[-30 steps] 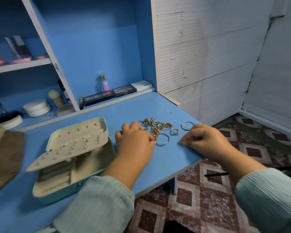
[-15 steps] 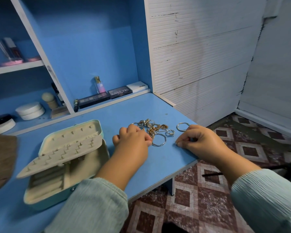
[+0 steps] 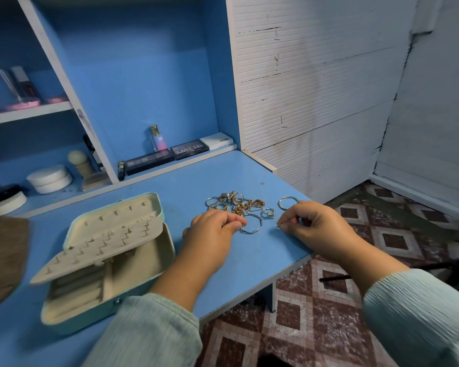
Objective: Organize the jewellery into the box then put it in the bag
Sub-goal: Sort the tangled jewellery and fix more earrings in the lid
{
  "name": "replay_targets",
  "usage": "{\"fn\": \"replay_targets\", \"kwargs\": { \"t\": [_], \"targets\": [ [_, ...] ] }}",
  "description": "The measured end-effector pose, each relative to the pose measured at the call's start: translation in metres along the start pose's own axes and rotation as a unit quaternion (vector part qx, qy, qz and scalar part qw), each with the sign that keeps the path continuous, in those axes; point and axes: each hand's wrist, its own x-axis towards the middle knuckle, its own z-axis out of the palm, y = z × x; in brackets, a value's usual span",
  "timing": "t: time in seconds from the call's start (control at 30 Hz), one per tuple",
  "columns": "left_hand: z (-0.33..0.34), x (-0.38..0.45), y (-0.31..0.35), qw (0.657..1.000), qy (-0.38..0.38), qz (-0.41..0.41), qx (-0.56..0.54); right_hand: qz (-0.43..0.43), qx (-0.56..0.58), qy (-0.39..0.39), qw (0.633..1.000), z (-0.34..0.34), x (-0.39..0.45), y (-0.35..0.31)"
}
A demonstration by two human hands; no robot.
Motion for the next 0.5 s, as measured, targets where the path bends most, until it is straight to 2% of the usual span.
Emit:
{"fn": "replay_targets", "kwargs": {
  "t": [0.3, 0.5],
  "targets": [
    [0.0030, 0.0027, -0.0059, 0.999, 0.019, 0.005, -0.039, 0.007, -0.001, 0.000, 1.000, 0.0002, 0.0004, -0.0004],
    [0.0041, 0.0009, -0.0052, 0.999, 0.040, 0.030, 0.005, 0.006, 0.000, -0.001, 1.000, -0.0001, -0.0010, -0.0016]
  ]
}}
